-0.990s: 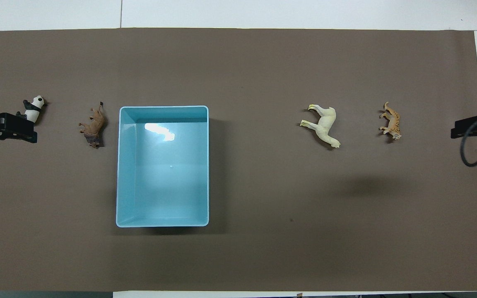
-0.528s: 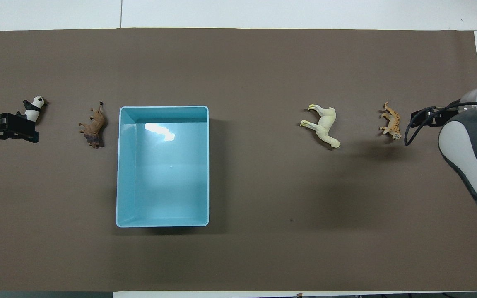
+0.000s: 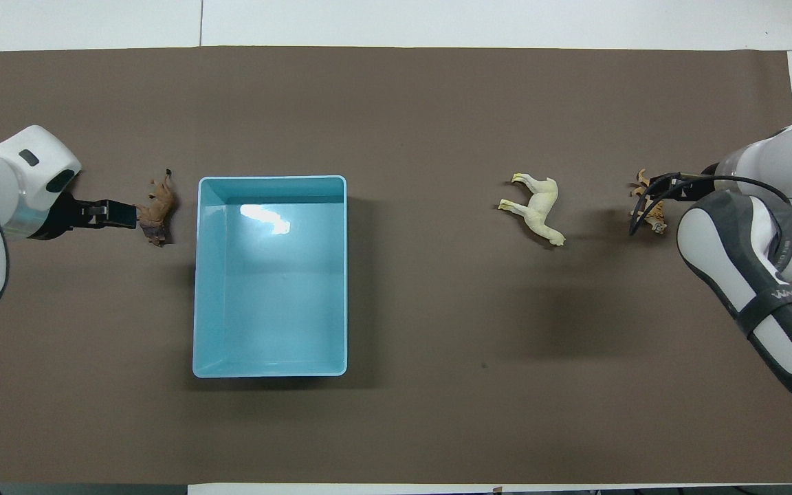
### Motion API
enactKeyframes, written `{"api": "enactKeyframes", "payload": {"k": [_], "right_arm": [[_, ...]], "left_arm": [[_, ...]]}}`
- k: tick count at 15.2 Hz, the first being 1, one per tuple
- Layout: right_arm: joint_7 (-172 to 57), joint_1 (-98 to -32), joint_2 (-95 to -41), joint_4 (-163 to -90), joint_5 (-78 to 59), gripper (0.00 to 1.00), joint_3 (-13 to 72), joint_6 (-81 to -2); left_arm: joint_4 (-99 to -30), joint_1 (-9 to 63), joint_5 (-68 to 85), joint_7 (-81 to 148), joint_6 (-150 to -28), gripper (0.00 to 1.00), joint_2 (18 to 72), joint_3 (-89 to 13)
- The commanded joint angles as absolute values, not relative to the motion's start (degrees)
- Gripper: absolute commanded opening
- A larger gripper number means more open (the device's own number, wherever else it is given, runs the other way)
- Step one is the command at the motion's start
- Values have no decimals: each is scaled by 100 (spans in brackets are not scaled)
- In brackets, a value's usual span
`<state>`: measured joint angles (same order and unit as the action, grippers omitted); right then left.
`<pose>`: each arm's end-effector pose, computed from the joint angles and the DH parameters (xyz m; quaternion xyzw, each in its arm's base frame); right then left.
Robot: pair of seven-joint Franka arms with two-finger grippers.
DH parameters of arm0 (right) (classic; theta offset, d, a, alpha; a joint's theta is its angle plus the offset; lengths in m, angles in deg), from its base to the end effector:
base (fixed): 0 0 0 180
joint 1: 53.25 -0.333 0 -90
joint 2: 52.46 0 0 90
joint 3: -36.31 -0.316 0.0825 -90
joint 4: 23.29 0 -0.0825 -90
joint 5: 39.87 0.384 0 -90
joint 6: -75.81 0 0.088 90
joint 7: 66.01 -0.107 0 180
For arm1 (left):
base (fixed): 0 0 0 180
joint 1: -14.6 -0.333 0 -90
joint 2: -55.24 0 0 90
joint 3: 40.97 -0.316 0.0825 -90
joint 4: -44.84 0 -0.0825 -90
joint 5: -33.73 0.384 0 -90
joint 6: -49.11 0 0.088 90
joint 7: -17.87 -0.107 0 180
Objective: Put all toys into storage box
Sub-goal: 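Grasp the deer with the right gripper while the left gripper grasps the horse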
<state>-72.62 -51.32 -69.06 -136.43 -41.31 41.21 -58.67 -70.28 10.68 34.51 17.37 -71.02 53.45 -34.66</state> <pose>0.6098 -0.0712 0.3315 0.9932 -0.1063 0.0417 0.0215 0.5655 -0.0225 0.4443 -0.9992 0.0284 -0.0283 0.0038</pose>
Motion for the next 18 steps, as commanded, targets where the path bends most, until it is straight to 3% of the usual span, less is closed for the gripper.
{"api": "enactKeyframes", "payload": {"k": [1, 7, 12, 14, 15, 17, 18], "right_arm": [[-7453, -5299, -7092, -13605, -4154, 100, 4079, -6121], [-7112, -5229, -7303, -13658, -4163, 100, 4079, -6323], [-6900, -5185, -7347, -13675, -4163, 98, 4079, -6323], [-6733, -5150, -7356, -13684, -4154, 87, 4079, -6323], [-6680, -5124, -7399, -13693, -4145, 77, 4079, -6323], [-6618, -5053, -7400, -13763, -4128, 37, 4079, -6358], [-6618, -5062, -7391, -13807, -4119, 9, 4079, -6419]], "left_arm": [[-7371, 1082, 3496, 1629, -7980, 100, 4972, -3500], [-7671, 1021, 3531, 1594, -9369, 100, 4251, -3526], [-7671, 994, 3548, 1594, -9547, 100, 4056, -3535], [-7671, 924, 3557, 1577, -9669, 100, 3986, -3535], [-7662, 915, 3557, 1559, -9696, 100, 3951, -3535], [-7645, 906, 3566, 1541, -9731, 100, 3898, -3535], [-7645, 906, 3566, 1541, -9766, 100, 3889, -3535]]}}
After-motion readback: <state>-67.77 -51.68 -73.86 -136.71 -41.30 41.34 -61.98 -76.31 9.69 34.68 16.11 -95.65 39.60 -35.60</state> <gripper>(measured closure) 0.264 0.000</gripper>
